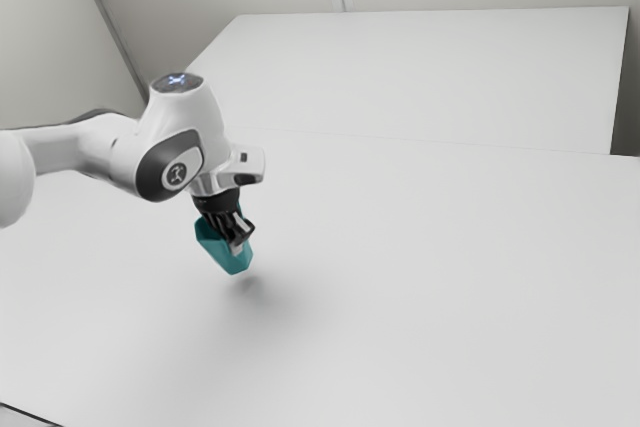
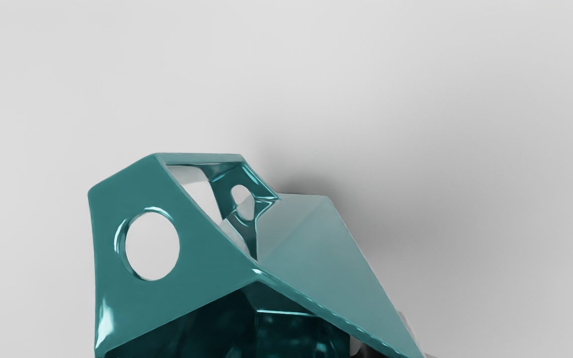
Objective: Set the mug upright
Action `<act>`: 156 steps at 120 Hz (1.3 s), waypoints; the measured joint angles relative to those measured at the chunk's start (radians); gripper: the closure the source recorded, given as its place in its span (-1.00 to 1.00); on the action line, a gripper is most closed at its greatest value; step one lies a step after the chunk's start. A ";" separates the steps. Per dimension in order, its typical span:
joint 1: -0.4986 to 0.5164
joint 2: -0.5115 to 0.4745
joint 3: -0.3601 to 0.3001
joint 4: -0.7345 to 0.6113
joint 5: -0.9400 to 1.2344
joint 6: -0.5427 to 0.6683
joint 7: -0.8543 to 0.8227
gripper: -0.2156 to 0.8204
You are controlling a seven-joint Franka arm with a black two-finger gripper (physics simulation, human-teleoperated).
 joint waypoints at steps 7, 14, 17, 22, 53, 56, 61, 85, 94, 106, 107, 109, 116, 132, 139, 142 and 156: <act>0.000 0.002 0.000 -0.012 0.004 0.025 -0.020 0.93; 0.000 0.004 0.000 -0.024 0.006 0.050 -0.039 0.93; 0.000 0.004 -0.001 -0.029 0.007 0.060 -0.047 0.93; 0.000 0.005 0.000 -0.035 0.007 0.074 -0.060 0.93; 0.000 0.036 0.000 -0.065 0.012 0.160 -0.132 0.93; 0.000 0.039 0.000 -0.066 0.012 0.165 -0.138 0.93; 0.000 0.043 0.000 -0.066 0.012 0.172 -0.147 0.93; 0.000 0.070 -0.001 -0.067 0.013 0.186 -0.182 0.93; 0.000 0.079 -0.001 -0.068 0.013 0.188 -0.192 0.93; 0.000 0.090 -0.001 -0.069 0.013 0.189 -0.205 0.93; 0.000 0.091 -0.001 -0.069 0.013 0.189 -0.206 0.93; 0.000 0.093 -0.001 -0.069 0.013 0.189 -0.207 0.93; 0.000 0.098 -0.001 -0.068 0.013 0.190 -0.214 0.93; -0.002 0.096 -0.001 -0.068 0.008 0.191 -0.221 0.58; -0.002 0.091 -0.001 -0.068 0.006 0.190 -0.223 0.33; -0.002 0.088 -0.001 -0.068 0.005 0.190 -0.224 0.23; -0.005 0.057 -0.001 -0.068 0.004 0.188 -0.226 -0.10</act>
